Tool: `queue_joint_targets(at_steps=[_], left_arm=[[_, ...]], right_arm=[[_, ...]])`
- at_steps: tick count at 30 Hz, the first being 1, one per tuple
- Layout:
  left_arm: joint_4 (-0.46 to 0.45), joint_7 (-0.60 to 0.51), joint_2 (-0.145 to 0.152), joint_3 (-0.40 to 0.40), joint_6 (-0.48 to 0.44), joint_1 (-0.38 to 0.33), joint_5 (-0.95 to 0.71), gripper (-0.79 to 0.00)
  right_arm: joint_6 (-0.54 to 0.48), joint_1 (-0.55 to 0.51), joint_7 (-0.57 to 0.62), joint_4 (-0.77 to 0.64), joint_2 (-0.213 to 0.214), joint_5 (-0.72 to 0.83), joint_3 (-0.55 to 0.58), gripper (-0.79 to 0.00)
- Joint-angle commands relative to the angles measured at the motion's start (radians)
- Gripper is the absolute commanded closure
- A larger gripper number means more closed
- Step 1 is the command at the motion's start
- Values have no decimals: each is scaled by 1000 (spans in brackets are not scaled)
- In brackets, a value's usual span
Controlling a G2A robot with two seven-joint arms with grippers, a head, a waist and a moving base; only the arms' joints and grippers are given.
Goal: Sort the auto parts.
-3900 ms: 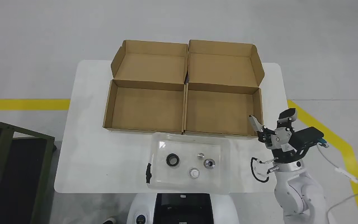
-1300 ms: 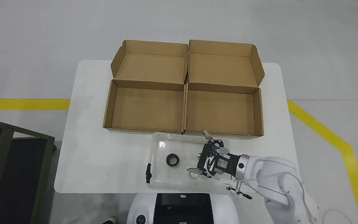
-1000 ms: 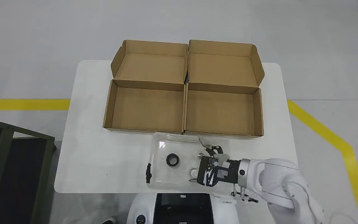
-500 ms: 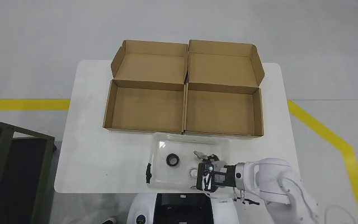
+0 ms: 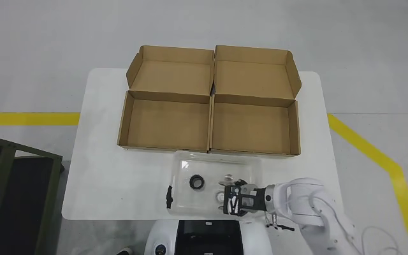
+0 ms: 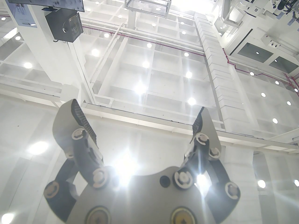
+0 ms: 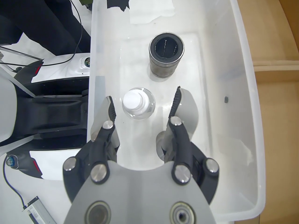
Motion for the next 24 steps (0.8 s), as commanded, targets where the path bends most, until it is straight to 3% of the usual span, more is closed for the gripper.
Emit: queue_joint_targets(at_steps=[1, 2, 17, 20, 21, 24], left_arm=[[0, 0, 0, 0, 0, 0, 0, -785], [0, 0, 0, 0, 0, 0, 0, -785], [0, 0, 0, 0, 0, 0, 0, -785], [0, 0, 0, 0, 0, 0, 0, -785], [0, 0, 0, 0, 0, 0, 0, -785], [0, 0, 0, 0, 0, 0, 0, -785]], right_arm=[[2, 7, -3, 9, 2, -3, -8, -431], [4, 10, -6, 13, 4, -3, -13, -388], [22, 64, -43, 60, 16, -74, -79, -308], [25, 68, -49, 59, 19, -71, -90, -126], [24, 67, -53, 54, 21, -69, -90, -3], [23, 61, -57, 36, 26, -63, -87, 0]])
